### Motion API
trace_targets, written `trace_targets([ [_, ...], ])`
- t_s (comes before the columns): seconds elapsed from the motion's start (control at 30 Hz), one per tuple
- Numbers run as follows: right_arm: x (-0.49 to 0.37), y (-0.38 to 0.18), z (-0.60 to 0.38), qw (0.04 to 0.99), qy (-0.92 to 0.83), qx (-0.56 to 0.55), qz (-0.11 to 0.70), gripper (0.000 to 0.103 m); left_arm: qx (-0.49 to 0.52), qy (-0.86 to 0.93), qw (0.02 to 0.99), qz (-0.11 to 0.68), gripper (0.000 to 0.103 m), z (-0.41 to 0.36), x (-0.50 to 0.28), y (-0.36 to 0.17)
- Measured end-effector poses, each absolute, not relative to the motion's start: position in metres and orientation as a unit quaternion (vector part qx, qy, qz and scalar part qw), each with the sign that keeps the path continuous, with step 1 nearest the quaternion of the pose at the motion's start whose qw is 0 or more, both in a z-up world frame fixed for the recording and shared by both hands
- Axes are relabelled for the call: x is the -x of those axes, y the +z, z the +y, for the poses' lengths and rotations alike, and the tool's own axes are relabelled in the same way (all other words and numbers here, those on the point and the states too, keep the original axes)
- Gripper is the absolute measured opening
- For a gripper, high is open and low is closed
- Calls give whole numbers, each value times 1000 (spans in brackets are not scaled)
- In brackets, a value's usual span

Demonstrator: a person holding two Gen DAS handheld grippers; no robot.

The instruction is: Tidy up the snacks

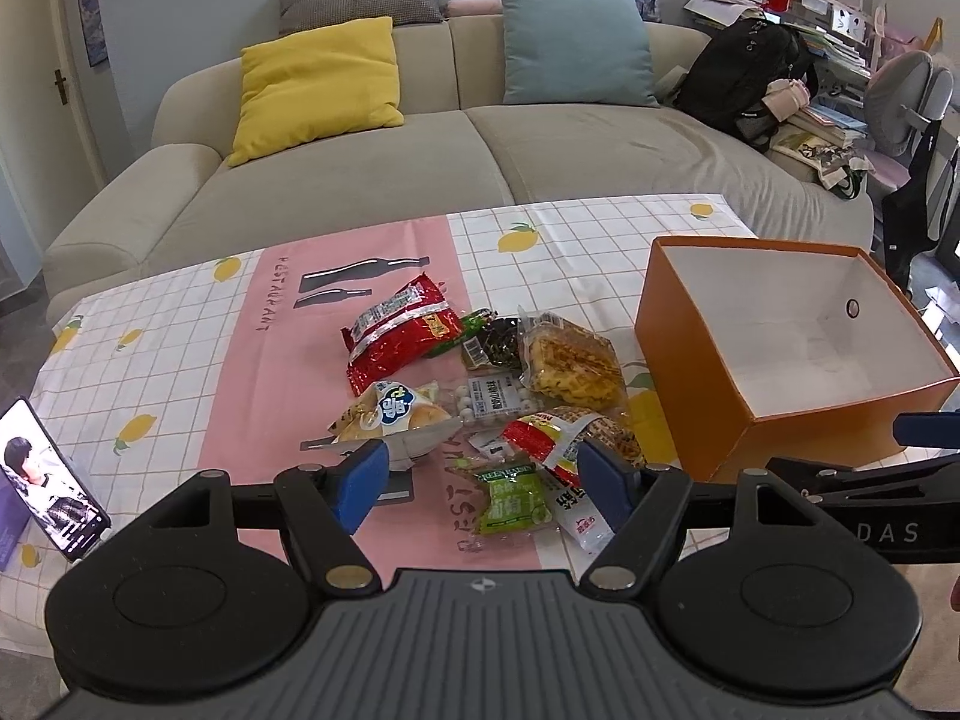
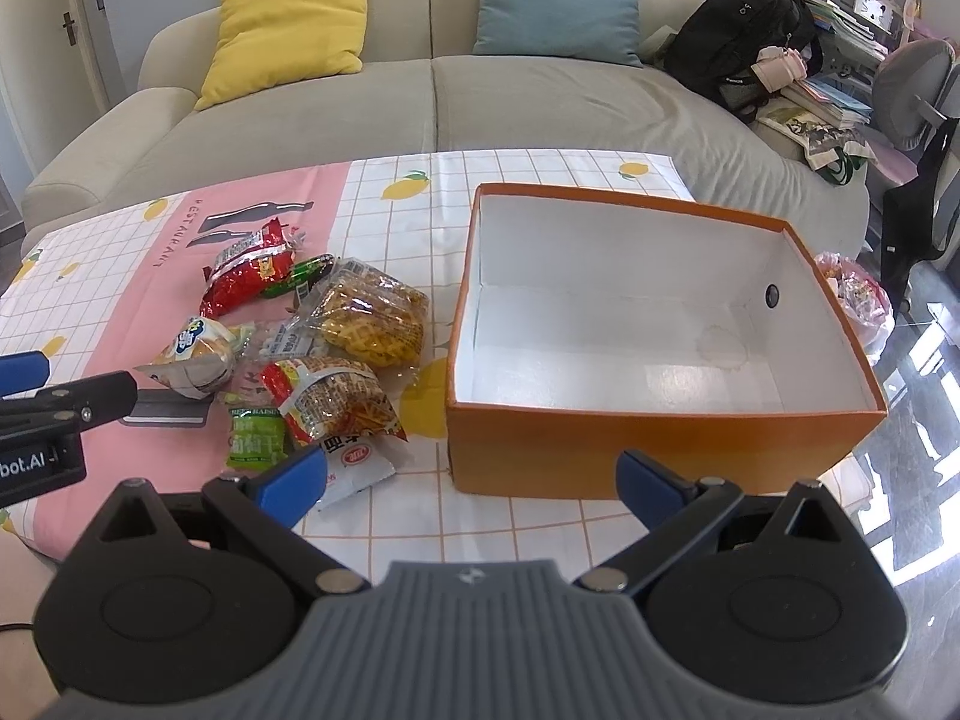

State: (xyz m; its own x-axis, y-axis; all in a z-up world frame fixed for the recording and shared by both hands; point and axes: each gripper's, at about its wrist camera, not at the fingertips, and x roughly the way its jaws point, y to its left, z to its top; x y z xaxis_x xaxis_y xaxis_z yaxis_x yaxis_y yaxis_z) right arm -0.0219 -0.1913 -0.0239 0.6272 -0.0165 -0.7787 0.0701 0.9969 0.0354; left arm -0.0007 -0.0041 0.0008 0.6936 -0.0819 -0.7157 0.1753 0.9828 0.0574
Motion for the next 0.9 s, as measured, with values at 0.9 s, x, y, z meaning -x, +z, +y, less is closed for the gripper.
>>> trace_targets([
  [0.9, 21, -26, -179, 929, 33, 4, 370, 93, -39, -104, 909, 402, 67, 23, -18, -9],
])
